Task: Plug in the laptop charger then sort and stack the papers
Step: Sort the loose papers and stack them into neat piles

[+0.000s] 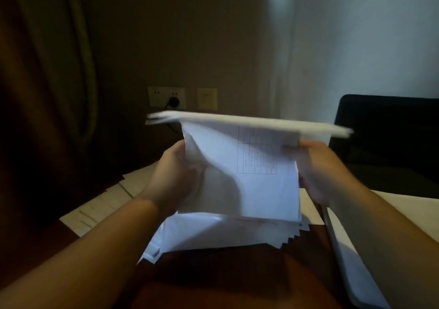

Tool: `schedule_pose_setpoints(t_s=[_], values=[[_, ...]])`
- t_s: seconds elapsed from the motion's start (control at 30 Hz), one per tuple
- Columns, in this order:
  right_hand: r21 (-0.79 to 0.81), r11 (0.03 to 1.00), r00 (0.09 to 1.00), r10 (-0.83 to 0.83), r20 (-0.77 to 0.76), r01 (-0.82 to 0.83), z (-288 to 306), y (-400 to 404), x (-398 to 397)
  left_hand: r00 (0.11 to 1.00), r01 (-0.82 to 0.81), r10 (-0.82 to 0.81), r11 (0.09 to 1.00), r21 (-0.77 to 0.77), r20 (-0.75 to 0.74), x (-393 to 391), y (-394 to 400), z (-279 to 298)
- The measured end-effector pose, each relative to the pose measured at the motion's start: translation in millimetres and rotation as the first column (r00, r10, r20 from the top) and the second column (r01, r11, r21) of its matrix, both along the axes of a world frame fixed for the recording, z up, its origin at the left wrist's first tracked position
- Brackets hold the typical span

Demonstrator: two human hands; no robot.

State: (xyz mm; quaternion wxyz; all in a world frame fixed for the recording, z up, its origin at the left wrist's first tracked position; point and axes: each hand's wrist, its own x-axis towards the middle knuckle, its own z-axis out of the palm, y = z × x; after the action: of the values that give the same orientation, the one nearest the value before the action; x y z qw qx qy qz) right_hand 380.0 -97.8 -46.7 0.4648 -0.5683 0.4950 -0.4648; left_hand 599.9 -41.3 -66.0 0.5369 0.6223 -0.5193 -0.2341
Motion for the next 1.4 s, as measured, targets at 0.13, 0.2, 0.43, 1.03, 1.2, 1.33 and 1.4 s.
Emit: schedule_pose_setpoints(t_s=[0.13,0.2,0.43,1.03,1.2,1.33,1.4], values=[[0.039,0.999,0.998,0.03,-0.054,-0.028,7.6,7.0,-1.2,0.999,0.008,-0.009,1.0,0.022,0.053,2.7,-1.5,9.4],[0.035,0.999,0.999,0.005,-0.046,-0.003,10.2,12.5,-7.4,0.999,0.018,-0.015,0.997,0.074,-0.042,0.4,1.2,13.5],[0.005,0.997,0.994,-0.076,-0.079,0.076,9.3,41.7,-36.3,0.99,0.134,-0.128,0.982,0.133,-0.058,-24.0,19.7,17.1],[0.354,0.894,0.819,-0.411,0.401,0.275,-8.7,147.1,-166.5,0.619,0.505,-0.19,0.84,0.2,-0.762,-141.7,70.5,20.0],[0.361,0.862,0.714,-0.5,0.49,0.356,-12.0,164.9,-169.5,0.531,0.583,-0.233,0.799,0.151,-0.815,-199.7,91.7,5.9],[0.313,0.861,0.737,-0.506,0.447,0.401,-13.8,175.5,-162.8,0.737,0.5,-0.278,0.837,0.22,-0.616,-234.7,89.9,-11.4],[0.289,0.859,0.764,-0.51,0.396,0.423,-16.8,179.1,-162.7,0.784,0.437,-0.234,0.865,0.244,-0.575,-239.1,83.8,-13.4]])
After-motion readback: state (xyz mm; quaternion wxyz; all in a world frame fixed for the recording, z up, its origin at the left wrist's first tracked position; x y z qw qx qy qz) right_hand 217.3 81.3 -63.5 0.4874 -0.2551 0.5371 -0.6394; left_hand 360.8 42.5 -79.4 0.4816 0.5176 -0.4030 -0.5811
